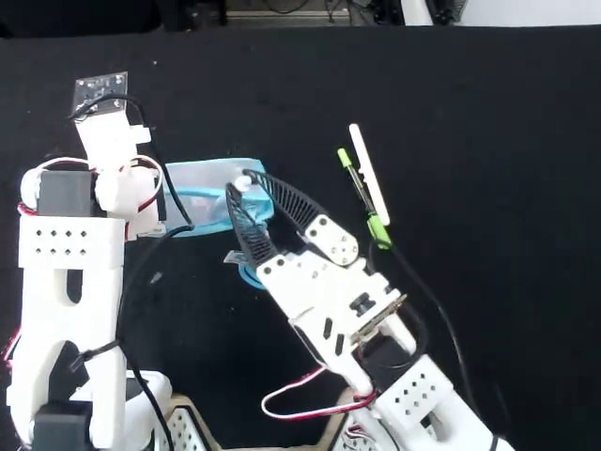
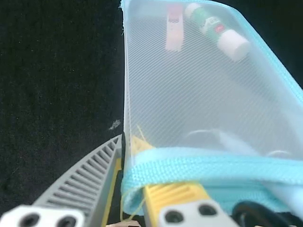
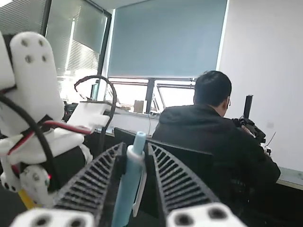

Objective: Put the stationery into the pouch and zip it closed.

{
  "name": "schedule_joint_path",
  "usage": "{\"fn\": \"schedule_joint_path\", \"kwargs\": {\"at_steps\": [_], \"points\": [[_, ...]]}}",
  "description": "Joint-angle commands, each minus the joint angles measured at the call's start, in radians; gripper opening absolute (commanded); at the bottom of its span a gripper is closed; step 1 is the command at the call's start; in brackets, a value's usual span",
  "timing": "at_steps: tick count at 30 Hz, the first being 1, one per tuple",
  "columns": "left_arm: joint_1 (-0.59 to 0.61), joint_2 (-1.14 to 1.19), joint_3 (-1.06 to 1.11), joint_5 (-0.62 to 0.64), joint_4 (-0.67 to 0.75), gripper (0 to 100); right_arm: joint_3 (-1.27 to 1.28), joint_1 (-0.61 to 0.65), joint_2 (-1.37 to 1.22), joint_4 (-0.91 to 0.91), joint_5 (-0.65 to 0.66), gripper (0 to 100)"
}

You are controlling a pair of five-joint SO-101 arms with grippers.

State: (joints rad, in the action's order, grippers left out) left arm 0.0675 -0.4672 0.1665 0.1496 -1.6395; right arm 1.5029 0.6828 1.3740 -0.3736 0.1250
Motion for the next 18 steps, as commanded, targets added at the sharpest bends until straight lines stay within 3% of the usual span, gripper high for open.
{"fn": "schedule_joint_path", "kwargs": {"at_steps": [1, 5, 11, 18], "points": [[0.001, 0.012, 0.025, -0.009, 0.011, 3, 0.047, -0.006, 0.07, -0.014, -0.003, 1.1], [0.001, 0.012, 0.025, -0.009, 0.011, 3, 0.004, 0.044, 0.073, 0.118, -0.002, 3.1], [0.001, 0.012, 0.025, -0.009, 0.011, 3, -0.14, 0.204, 0.073, 0.512, -0.002, 19.6], [0.001, 0.012, 0.027, -0.009, 0.011, 3, -0.166, 0.189, 0.084, 0.54, 0.0, 13.7]]}}
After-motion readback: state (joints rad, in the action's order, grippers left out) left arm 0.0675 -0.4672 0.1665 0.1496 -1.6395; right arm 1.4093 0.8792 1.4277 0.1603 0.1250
